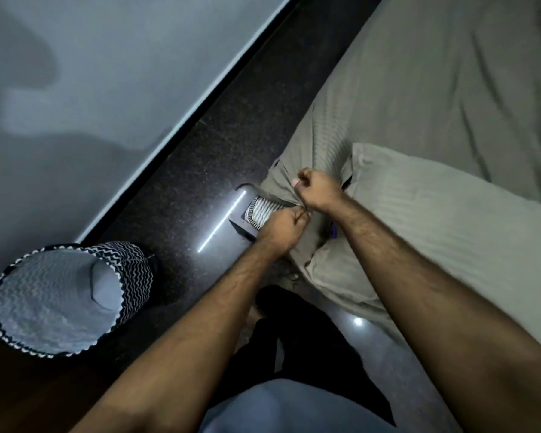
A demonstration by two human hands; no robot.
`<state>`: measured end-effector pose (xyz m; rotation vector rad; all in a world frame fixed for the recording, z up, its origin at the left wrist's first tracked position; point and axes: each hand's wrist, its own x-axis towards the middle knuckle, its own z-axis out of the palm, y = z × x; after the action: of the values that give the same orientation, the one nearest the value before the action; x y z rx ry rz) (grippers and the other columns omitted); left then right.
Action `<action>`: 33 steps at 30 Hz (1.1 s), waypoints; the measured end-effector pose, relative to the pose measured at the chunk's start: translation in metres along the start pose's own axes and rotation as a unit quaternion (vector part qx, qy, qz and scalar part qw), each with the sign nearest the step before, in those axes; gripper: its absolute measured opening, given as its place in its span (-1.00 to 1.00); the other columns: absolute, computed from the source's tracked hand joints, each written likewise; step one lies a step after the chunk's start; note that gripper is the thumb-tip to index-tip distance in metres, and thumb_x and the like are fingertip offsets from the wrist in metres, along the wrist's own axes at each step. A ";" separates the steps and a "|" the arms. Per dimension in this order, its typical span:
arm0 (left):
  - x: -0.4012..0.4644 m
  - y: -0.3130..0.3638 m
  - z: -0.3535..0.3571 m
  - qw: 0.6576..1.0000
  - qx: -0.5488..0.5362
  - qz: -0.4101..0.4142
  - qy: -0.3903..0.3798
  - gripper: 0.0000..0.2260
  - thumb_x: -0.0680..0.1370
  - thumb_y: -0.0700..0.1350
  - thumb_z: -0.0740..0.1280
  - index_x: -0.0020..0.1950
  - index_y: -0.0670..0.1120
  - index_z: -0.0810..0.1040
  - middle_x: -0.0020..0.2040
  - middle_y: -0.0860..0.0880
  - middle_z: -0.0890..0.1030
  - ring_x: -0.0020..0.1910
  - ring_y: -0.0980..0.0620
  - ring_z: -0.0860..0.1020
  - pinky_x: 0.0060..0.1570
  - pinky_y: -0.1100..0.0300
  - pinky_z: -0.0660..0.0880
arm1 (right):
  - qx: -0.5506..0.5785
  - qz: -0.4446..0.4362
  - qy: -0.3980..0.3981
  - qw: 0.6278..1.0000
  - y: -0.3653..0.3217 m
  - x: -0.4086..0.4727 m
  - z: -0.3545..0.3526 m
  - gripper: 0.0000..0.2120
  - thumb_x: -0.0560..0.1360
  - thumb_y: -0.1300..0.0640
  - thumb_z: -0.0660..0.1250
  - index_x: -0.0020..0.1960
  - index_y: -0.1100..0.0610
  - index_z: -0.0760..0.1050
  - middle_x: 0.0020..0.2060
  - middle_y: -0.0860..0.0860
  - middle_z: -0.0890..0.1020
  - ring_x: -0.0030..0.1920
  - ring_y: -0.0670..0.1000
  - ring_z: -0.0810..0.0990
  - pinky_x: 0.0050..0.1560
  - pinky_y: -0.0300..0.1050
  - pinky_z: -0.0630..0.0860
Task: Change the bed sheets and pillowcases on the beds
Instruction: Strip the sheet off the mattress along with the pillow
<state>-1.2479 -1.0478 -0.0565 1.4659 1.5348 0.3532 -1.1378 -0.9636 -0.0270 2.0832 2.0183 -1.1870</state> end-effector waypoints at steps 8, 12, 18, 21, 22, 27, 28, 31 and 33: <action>0.013 0.039 -0.028 0.962 0.197 0.161 -0.096 -0.78 0.65 -0.02 0.27 0.01 -0.15 0.61 0.03 -0.16 0.65 0.04 -0.16 0.59 -0.02 0.13 0.42 | -0.237 0.032 -0.115 0.964 -0.008 0.045 -0.019 -0.39 0.51 -0.15 0.42 0.40 0.20 0.45 0.35 0.18 0.50 0.34 0.20 0.50 0.27 0.03 0.50; 0.033 0.051 -0.030 0.961 0.168 0.174 -0.135 -0.78 0.66 0.00 0.27 -0.10 -0.09 0.56 -0.05 -0.12 0.65 -0.02 -0.10 0.59 -0.13 0.14 0.37 | -0.208 0.103 -0.093 0.968 -0.004 0.055 -0.031 -0.63 0.62 0.18 0.24 0.41 0.21 0.46 0.42 0.15 0.47 0.41 0.17 0.46 0.31 0.09 0.48; 0.054 0.045 -0.040 0.967 -0.124 -0.040 -0.218 -0.64 0.69 0.06 0.24 -0.23 -0.08 0.56 -0.29 0.05 0.57 -0.27 0.10 0.51 -0.22 0.16 0.42 | -0.143 0.091 -0.069 0.983 0.011 0.052 -0.077 -0.67 0.65 0.02 0.21 0.33 0.13 0.52 0.32 0.17 0.55 0.34 0.21 0.52 0.29 0.05 0.46; 0.087 0.042 -0.052 0.938 -0.201 -0.217 -0.181 -0.47 0.68 0.27 0.04 -0.10 -0.07 0.60 -0.19 -0.05 0.69 -0.22 -0.02 0.62 -0.27 0.18 0.47 | -0.108 0.076 -0.065 0.989 0.029 0.040 -0.106 -0.76 0.64 0.03 0.21 0.17 0.10 0.56 0.21 0.17 0.62 0.19 0.19 0.59 0.13 -0.02 0.50; 0.100 0.037 -0.056 0.915 -0.239 -0.268 -0.184 -0.42 0.67 0.31 -0.03 -0.05 -0.09 0.58 -0.15 -0.10 0.71 -0.22 -0.05 0.62 -0.26 0.19 0.45 | -0.084 0.081 -0.055 0.992 0.036 0.034 -0.113 -0.77 0.65 0.00 0.20 0.12 0.09 0.56 0.17 0.17 0.63 0.15 0.19 0.60 0.08 -0.03 0.49; 0.158 0.033 -0.067 0.827 -0.340 -0.378 -0.239 -0.32 0.61 0.41 -0.07 0.25 -0.16 0.42 -0.04 -0.17 0.66 -0.15 -0.12 0.60 -0.14 0.05 0.51 | -0.040 0.128 -0.018 0.991 0.027 0.009 -0.118 -0.76 0.66 -0.10 0.17 0.06 0.03 0.52 0.09 0.13 0.65 0.06 0.17 0.60 0.02 -0.03 0.48; 0.168 0.043 -0.068 0.825 -0.352 -0.368 -0.247 -0.33 0.62 0.39 -0.07 0.30 -0.15 0.41 -0.03 -0.17 0.64 -0.14 -0.10 0.60 -0.13 0.06 0.51 | -0.030 0.136 -0.017 0.990 0.021 0.008 -0.111 -0.76 0.66 -0.10 0.17 0.07 0.03 0.51 0.08 0.13 0.65 0.06 0.17 0.60 -0.01 -0.04 0.46; 0.210 0.072 -0.072 0.823 -0.386 -0.312 -0.276 -0.38 0.66 0.34 -0.06 0.36 -0.09 0.48 0.14 -0.15 0.64 0.02 -0.07 0.62 -0.05 0.08 0.55 | -0.012 0.152 -0.012 0.988 -0.003 0.011 -0.088 -0.79 0.66 -0.06 0.19 0.02 0.05 0.49 0.00 0.17 0.66 0.03 0.20 0.63 -0.07 -0.03 0.45; 0.236 0.085 -0.077 0.845 -0.360 -0.288 -0.271 -0.43 0.66 0.31 -0.01 0.32 -0.08 0.53 0.16 -0.13 0.65 0.07 -0.06 0.63 -0.10 0.11 0.59 | 0.008 0.157 0.000 0.987 -0.010 0.007 -0.080 -0.80 0.66 -0.02 0.20 0.01 0.10 0.49 -0.05 0.20 0.66 -0.01 0.22 0.63 -0.07 0.00 0.45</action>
<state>-1.2145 -0.7876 -0.0537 0.4114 1.1080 0.1043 -1.1070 -0.9164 0.0310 2.2959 1.6005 -1.1482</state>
